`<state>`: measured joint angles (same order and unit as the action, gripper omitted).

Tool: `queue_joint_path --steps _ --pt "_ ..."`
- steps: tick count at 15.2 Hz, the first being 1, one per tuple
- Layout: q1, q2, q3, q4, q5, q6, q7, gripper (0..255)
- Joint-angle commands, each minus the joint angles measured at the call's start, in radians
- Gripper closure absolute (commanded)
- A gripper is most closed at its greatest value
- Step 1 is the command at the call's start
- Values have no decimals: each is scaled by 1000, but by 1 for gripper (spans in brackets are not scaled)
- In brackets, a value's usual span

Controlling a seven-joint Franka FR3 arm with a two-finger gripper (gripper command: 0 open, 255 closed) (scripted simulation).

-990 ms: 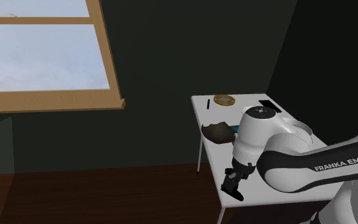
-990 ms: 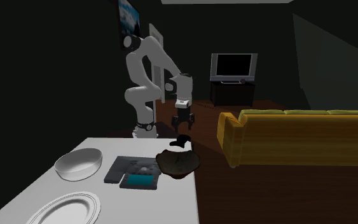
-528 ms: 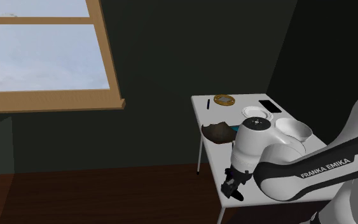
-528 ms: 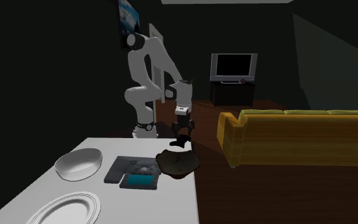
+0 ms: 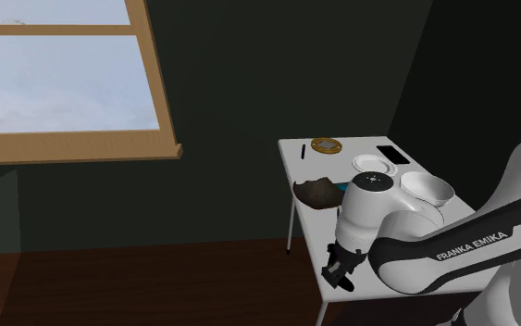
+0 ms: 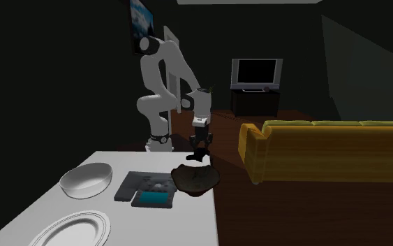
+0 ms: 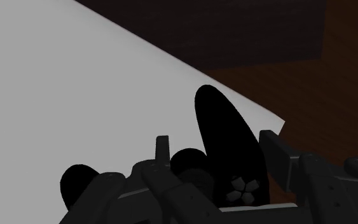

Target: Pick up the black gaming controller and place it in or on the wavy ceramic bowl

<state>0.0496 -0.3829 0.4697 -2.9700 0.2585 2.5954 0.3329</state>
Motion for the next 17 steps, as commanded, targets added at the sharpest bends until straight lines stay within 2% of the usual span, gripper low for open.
queue_joint_path --steps 1,9,17 --pt "0 0 0 0 0 0 0 255" --pt "0 0 0 0 0 0 0 255" --pt "26 -152 -40 29 9 -181 -19 255"
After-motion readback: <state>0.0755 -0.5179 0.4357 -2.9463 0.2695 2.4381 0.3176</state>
